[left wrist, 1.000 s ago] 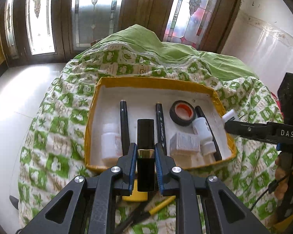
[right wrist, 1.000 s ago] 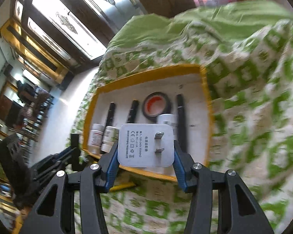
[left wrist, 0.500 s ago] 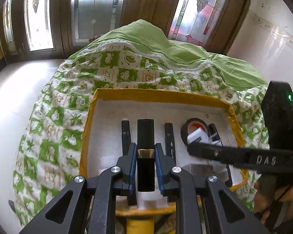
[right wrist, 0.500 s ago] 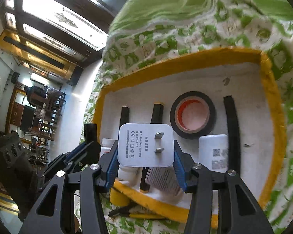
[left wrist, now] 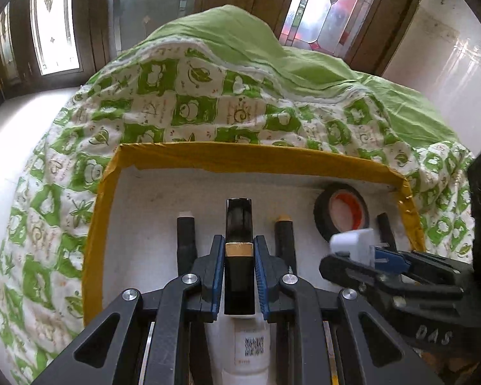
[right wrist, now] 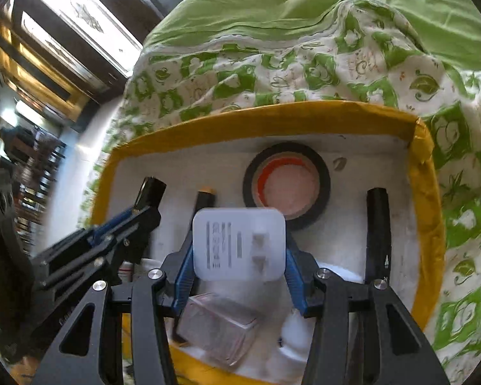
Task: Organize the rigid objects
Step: 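Lower the lipstick tube and plug adapter into the tray and open both tools, then move the left tool to a black marker while the right tool approaches the yellow-lidded jar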
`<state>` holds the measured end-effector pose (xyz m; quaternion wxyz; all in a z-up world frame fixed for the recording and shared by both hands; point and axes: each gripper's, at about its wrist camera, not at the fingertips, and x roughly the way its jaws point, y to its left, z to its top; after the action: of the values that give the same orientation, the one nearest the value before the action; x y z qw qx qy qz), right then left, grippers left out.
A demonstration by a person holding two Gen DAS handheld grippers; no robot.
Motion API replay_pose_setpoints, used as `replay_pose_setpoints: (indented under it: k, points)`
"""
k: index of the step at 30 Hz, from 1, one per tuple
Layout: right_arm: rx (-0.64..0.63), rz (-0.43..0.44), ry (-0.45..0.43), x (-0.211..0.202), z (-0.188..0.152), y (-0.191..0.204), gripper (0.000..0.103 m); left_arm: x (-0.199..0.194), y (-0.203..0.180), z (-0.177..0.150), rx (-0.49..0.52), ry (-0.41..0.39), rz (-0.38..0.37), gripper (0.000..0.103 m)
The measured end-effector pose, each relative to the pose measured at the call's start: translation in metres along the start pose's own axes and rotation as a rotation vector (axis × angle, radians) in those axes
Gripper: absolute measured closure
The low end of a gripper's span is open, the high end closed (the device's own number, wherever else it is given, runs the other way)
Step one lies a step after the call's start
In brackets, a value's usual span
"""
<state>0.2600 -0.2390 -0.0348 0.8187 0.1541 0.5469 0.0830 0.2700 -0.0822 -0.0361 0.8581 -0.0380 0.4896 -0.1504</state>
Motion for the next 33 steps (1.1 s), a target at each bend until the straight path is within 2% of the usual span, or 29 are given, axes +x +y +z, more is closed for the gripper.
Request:
replay_pose_setpoints:
  k: [7,11,16,18,22,26,33]
  points:
    - [-0.099,-0.084,-0.004,0.006,-0.004,0.012,0.054,0.009,0.005,-0.006,-0.003,0.015,0.016,0.085]
    - [-0.104,-0.088,-0.019,0.006,-0.007,0.012,0.05,0.001,0.013,-0.008,-0.042,0.007,0.003,0.081]
    - [-0.076,-0.059,-0.054,-0.01,-0.012,0.011,0.045,-0.032,0.015,-0.017,-0.047,-0.054,0.031,0.044]
    - [-0.044,-0.03,-0.081,-0.023,-0.017,0.009,0.041,-0.052,0.014,-0.025,-0.042,-0.084,0.056,0.038]
    - [0.007,0.026,-0.142,-0.054,-0.032,0.005,0.029,-0.092,0.014,-0.058,-0.038,-0.12,0.127,0.028]
    - [0.03,0.046,-0.18,-0.075,-0.057,0.007,0.017,-0.114,0.016,-0.101,-0.025,-0.126,0.209,0.025]
    - [-0.011,0.044,-0.145,-0.081,-0.114,0.021,0.015,-0.132,0.017,-0.147,-0.043,-0.112,0.236,0.025]
